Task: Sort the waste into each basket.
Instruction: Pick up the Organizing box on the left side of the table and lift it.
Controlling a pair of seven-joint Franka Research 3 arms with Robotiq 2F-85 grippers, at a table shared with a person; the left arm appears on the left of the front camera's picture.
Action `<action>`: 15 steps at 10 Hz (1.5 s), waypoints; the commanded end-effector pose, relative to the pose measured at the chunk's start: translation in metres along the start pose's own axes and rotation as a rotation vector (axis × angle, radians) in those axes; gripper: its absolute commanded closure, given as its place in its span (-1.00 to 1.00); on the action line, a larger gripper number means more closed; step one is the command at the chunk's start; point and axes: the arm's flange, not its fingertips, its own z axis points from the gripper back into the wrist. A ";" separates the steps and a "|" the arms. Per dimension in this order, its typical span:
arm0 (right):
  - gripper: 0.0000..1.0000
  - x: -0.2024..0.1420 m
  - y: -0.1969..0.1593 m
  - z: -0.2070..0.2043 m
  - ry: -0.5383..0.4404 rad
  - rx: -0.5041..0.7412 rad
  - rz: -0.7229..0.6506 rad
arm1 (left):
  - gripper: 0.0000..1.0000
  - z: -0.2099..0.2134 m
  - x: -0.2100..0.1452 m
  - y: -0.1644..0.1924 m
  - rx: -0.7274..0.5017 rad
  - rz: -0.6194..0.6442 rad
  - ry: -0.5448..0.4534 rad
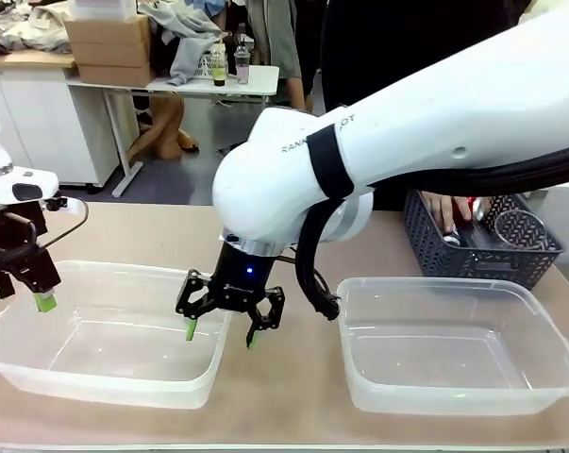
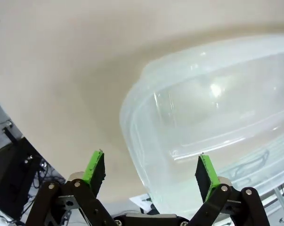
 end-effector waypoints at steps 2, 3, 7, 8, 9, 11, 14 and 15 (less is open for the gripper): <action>0.18 0.004 0.016 0.000 0.004 -0.045 -0.021 | 0.15 -0.030 -0.027 -0.009 0.015 0.075 -0.068; 0.48 0.003 0.017 0.001 -0.008 -0.055 -0.015 | 0.16 -0.031 -0.028 -0.011 0.018 0.076 -0.070; 0.89 -0.003 0.023 0.007 -0.042 -0.143 -0.034 | 1.00 -0.031 -0.031 -0.005 0.037 0.112 -0.085; 1.00 -0.004 0.025 0.008 -0.034 -0.183 -0.033 | 1.00 -0.030 -0.032 -0.005 0.036 0.118 -0.094; 1.00 -0.004 0.028 0.007 -0.028 -0.223 -0.031 | 1.00 -0.030 -0.034 -0.006 0.029 0.121 -0.103; 1.00 -0.002 0.029 0.006 -0.033 -0.283 -0.044 | 1.00 -0.025 -0.038 -0.011 0.003 0.131 -0.125; 1.00 0.003 0.027 0.008 -0.045 -0.294 -0.076 | 1.00 -0.017 -0.048 -0.018 -0.013 0.184 -0.107; 1.00 0.005 0.024 0.008 -0.034 -0.303 -0.082 | 1.00 -0.013 -0.051 -0.019 -0.043 0.217 -0.098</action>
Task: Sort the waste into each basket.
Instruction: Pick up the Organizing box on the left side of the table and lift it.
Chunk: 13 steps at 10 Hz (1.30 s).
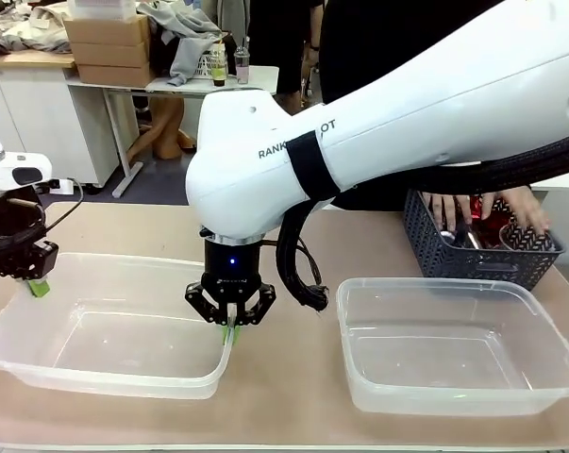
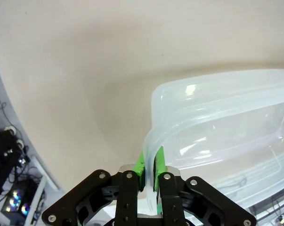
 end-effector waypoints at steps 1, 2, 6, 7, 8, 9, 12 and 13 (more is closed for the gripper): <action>1.00 0.005 -0.005 0.003 0.024 -0.074 -0.013 | 1.00 -0.017 -0.058 -0.013 -0.049 0.060 0.022; 1.00 0.007 -0.018 0.020 0.088 -0.047 0.030 | 1.00 -0.002 -0.057 -0.017 -0.062 0.114 0.032; 1.00 0.002 -0.075 0.098 0.267 -0.126 0.168 | 1.00 0.087 -0.028 -0.050 -0.049 0.200 -0.046; 1.00 -0.007 -0.081 0.099 0.276 -0.062 0.204 | 1.00 0.095 -0.027 -0.055 -0.104 0.154 -0.051; 1.00 0.003 -0.049 0.096 0.195 -0.050 0.102 | 1.00 0.068 -0.035 -0.059 -0.087 0.183 -0.009; 1.00 0.003 -0.049 0.096 0.195 -0.050 0.102 | 1.00 0.068 -0.035 -0.059 -0.087 0.183 -0.009; 0.90 -0.011 -0.080 0.098 0.130 0.031 0.102 | 0.87 0.078 -0.032 -0.065 -0.159 0.257 -0.020; 0.90 -0.016 -0.106 0.099 0.054 0.060 0.090 | 0.87 0.085 -0.019 -0.081 -0.278 0.315 -0.044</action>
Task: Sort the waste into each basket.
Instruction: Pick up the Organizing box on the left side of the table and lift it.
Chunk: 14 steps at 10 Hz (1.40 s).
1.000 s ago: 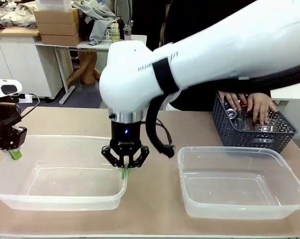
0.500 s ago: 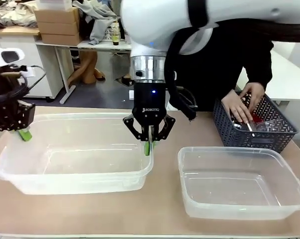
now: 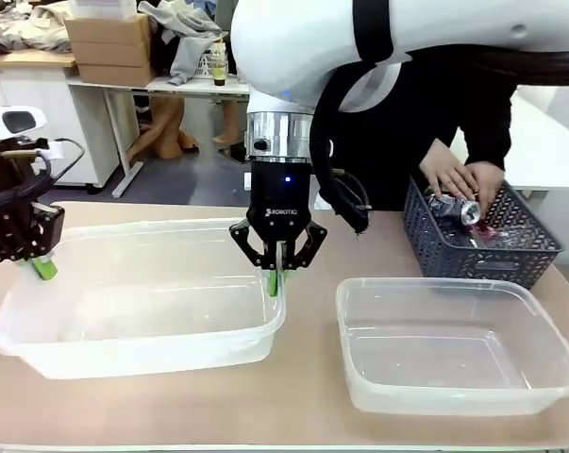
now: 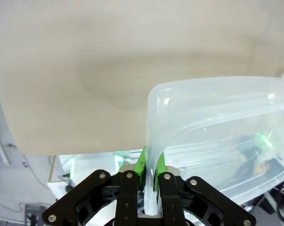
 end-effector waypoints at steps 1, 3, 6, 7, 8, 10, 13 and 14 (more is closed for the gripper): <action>0.90 -0.025 -0.059 -0.004 -0.150 0.063 -0.096 | 0.87 0.010 0.013 -0.044 -0.187 0.028 0.036; 0.90 -0.040 -0.100 0.008 -0.275 0.072 -0.061 | 0.87 0.009 0.029 -0.105 -0.158 -0.092 0.128; 0.90 -0.080 -0.143 0.031 -0.298 0.187 -0.150 | 0.87 0.004 0.062 -0.184 -0.008 -0.176 0.166; 0.90 -0.080 -0.152 0.036 -0.265 0.209 -0.187 | 0.87 0.003 0.069 -0.200 0.009 -0.201 0.169; 0.90 -0.074 -0.160 0.039 -0.262 0.249 -0.238 | 0.87 0.002 0.070 -0.208 0.011 -0.223 0.173; 0.90 -0.062 -0.156 0.034 -0.351 0.336 -0.400 | 0.87 -0.002 0.072 -0.199 -0.019 -0.207 0.193; 0.90 -0.074 -0.179 0.034 -0.247 0.205 -0.299 | 0.87 -0.002 0.084 -0.189 0.044 -0.223 0.141; 0.90 -0.051 -0.184 0.035 -0.193 0.213 -0.308 | 0.87 -0.003 0.087 -0.182 0.000 -0.214 0.107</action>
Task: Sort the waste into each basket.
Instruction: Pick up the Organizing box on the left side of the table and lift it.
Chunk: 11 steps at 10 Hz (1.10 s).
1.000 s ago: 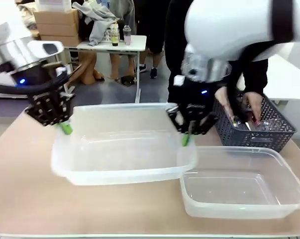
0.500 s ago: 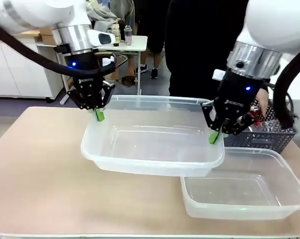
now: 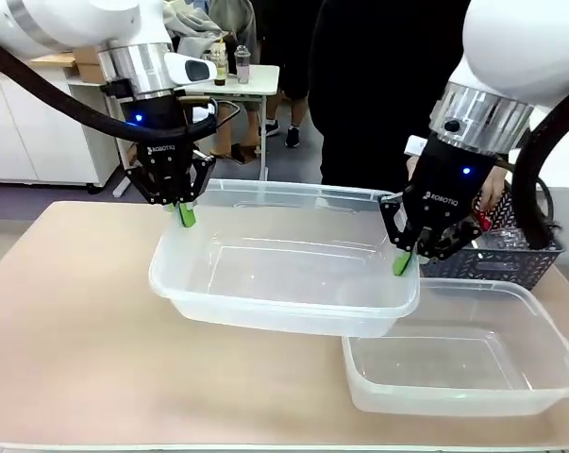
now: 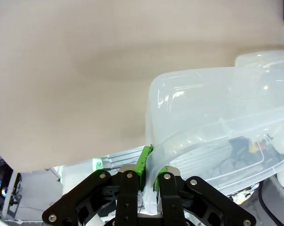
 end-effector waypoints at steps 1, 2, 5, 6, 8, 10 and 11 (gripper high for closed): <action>0.90 0.042 0.000 0.001 0.061 0.036 -0.030 | 0.87 0.001 0.001 0.014 -0.094 0.043 -0.131; 0.90 0.060 0.001 0.002 0.089 0.060 -0.027 | 0.87 0.002 0.001 0.019 -0.149 0.074 -0.232; 0.90 0.092 0.000 -0.003 0.131 0.083 -0.022 | 0.87 0.001 0.020 0.027 -0.179 0.141 -0.203; 0.90 0.099 0.001 -0.006 0.136 0.085 -0.005 | 0.87 0.000 0.031 0.028 -0.163 0.165 -0.170; 0.90 0.106 0.001 -0.014 0.147 0.060 0.011 | 0.87 -0.009 0.024 0.032 -0.110 0.107 -0.176; 0.90 0.098 0.002 -0.013 0.130 0.048 0.012 | 0.87 -0.009 0.024 0.032 -0.110 0.107 -0.176; 0.90 0.098 0.002 -0.013 0.130 0.048 0.012 | 0.87 -0.009 0.024 0.032 -0.110 0.107 -0.176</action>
